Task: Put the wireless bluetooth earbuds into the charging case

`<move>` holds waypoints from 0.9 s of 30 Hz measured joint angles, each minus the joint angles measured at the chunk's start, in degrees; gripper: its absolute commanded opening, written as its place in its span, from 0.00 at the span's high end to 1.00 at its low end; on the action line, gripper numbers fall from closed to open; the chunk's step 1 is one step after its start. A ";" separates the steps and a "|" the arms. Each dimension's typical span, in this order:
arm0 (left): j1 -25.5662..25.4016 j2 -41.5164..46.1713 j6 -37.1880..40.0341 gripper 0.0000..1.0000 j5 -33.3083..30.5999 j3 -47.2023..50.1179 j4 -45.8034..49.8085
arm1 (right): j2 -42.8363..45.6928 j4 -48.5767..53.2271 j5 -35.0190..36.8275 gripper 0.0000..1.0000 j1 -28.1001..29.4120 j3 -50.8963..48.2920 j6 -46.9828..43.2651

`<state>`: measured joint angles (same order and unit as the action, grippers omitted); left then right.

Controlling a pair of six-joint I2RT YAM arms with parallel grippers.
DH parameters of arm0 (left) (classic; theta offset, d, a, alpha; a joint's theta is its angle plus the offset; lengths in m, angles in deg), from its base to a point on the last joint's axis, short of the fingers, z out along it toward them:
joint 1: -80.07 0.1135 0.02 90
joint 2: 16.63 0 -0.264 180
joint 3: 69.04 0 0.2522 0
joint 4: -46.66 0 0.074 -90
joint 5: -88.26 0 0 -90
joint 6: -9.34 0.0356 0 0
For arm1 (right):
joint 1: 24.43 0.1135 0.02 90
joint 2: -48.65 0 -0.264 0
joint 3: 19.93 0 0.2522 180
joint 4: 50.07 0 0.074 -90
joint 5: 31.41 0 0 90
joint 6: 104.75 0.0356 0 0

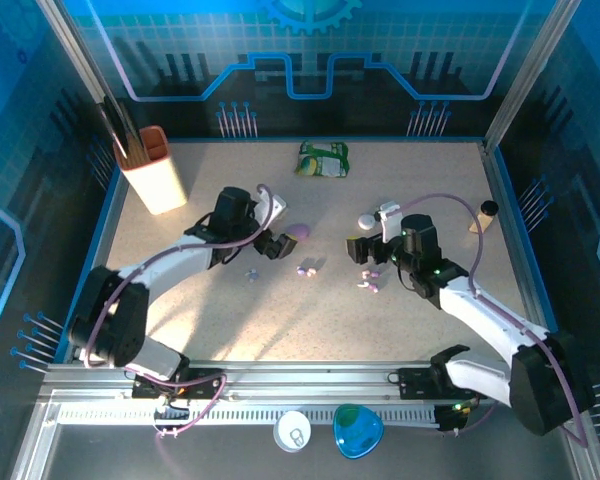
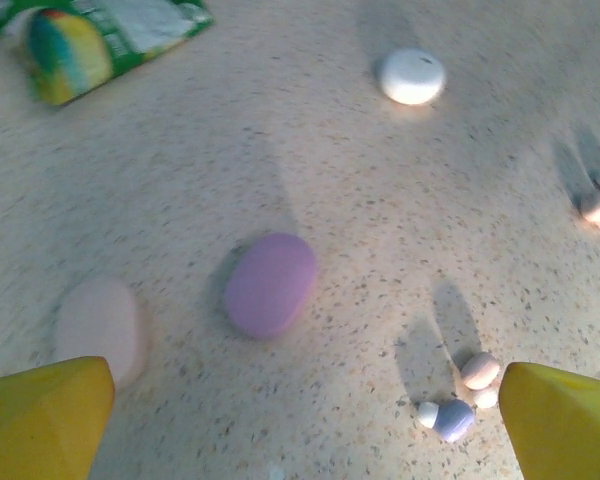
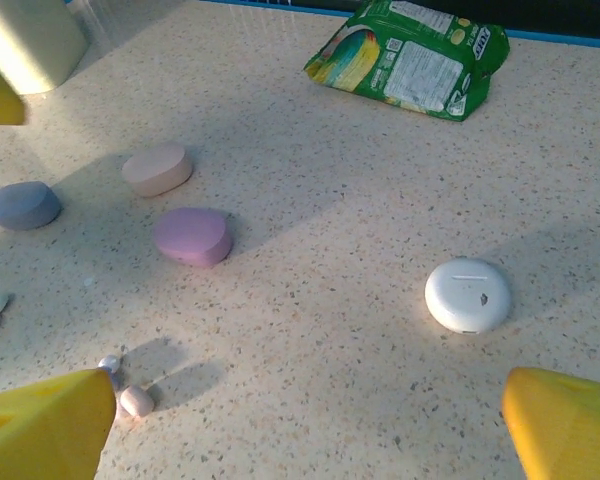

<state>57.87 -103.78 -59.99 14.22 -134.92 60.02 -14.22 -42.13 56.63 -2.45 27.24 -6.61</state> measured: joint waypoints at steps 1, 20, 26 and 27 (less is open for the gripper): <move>0.00 -2.36 2.29 0.04 1.40 -2.32 1.01 | 0.85 0.57 0.00 0.00 0.00 -0.09 -0.20; -1.68 -32.70 27.61 0.08 -1.40 -38.64 34.51 | 8.81 5.31 1.70 0.00 -0.02 -3.02 -0.59; -1.66 -37.18 30.29 0.12 -4.50 -41.09 36.92 | 8.81 5.40 1.68 0.00 -0.02 -3.02 -0.59; -1.66 -37.83 30.53 0.14 -4.85 -41.33 37.20 | 8.81 5.40 1.68 0.00 -0.02 -3.02 -0.59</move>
<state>56.21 -141.62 -29.46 9.37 -176.25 97.22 -5.41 -36.73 58.31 -2.47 24.22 -7.20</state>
